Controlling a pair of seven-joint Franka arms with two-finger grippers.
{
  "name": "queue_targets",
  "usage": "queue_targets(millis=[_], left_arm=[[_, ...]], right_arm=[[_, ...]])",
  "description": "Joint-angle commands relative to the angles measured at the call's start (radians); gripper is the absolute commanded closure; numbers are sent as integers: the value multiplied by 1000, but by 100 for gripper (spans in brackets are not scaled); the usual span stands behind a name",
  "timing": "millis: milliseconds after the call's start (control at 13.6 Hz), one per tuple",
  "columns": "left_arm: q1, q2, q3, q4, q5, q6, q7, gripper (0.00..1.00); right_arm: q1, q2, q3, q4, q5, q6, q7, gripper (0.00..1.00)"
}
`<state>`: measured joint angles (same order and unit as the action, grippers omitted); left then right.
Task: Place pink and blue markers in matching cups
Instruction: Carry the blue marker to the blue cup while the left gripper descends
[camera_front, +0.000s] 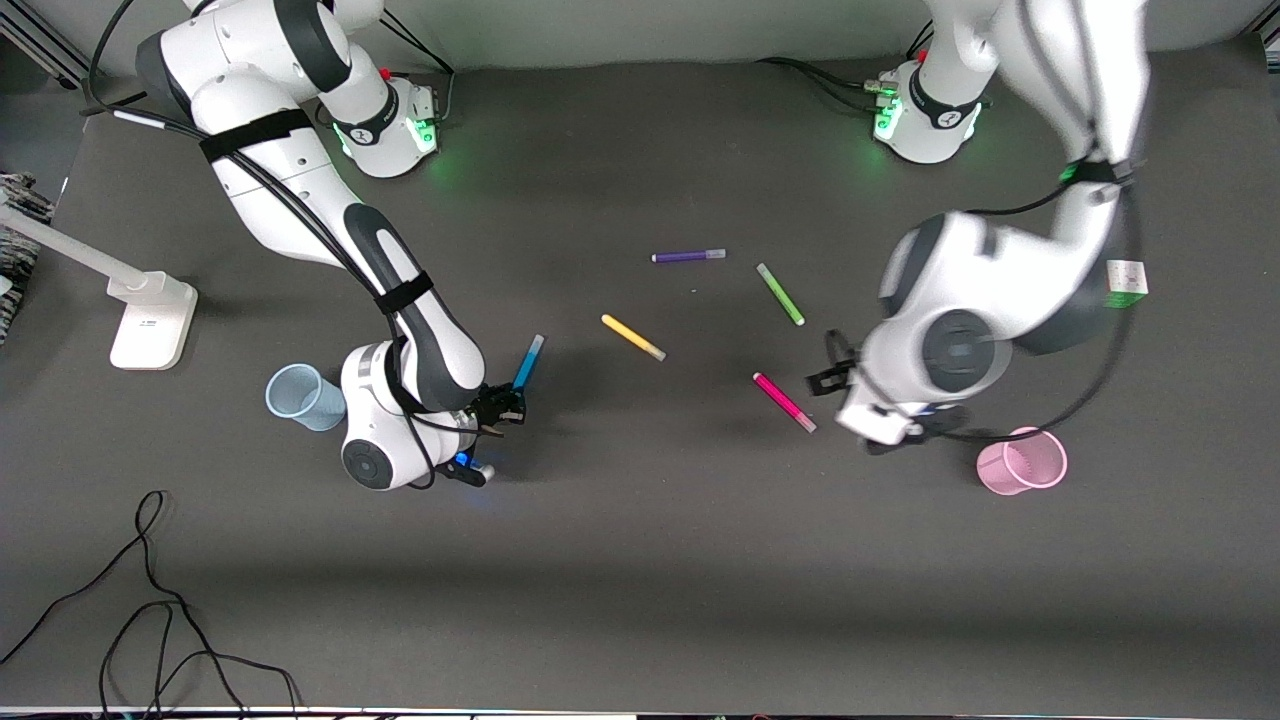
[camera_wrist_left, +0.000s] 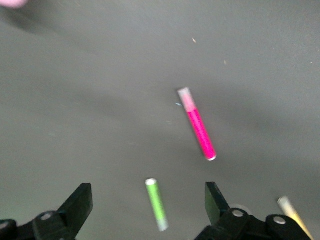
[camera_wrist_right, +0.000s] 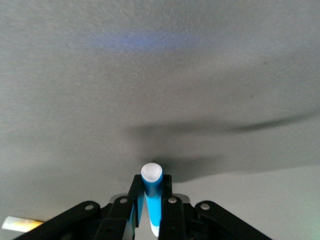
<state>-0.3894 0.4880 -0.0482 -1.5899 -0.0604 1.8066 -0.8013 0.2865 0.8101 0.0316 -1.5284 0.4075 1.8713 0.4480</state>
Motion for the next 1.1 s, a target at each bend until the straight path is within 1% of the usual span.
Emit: queue_targets(millis=[0,74,147,294,368,441,515,735,809,882,956,1029], left_arm=[[-46,85,13,19,-13,80,-165,1],[-46,107,11,19,-39,101,-180,1],[-46,121,11,18,-77,117,-182,0],[-48,152,11,14,-133,141,-191,0],[-48,162,11,14,-140,157,-196,1],[-49,170,8,11,-145,165,-197,1],[-49,181,8,8,-145,172,-197,1],[-56,196,7,-22,-145,217,-197,1],[-56,196,7,-35,-147,232,-197,1],[-56,202,7,-42,-153,252,-203,1],[-62,208,7,-48,-183,285,-241,1],[-69,208,5,-58,-187,302,-263,2]], right_arm=[[-10,-104,-10,-6,-91,-79,1,100],[-16,-152,-10,-12,-164,-98,1,100],[-17,-199,-10,-25,-220,-103,1,100],[-18,-299,-30,-74,-326,-89,-3,100],[-18,-333,-33,-85,-378,-78,-24,100],[-21,-366,-50,-102,-435,-58,-66,100],[-23,-415,-71,-152,-458,-6,-112,100],[-21,-650,-151,-420,-461,259,-325,100],[-21,-716,-173,-500,-478,337,-395,100],[-21,-773,-199,-574,-505,427,-448,100],[-21,-826,-229,-663,-536,553,-525,100],[-21,-862,-271,-741,-541,683,-630,100]])
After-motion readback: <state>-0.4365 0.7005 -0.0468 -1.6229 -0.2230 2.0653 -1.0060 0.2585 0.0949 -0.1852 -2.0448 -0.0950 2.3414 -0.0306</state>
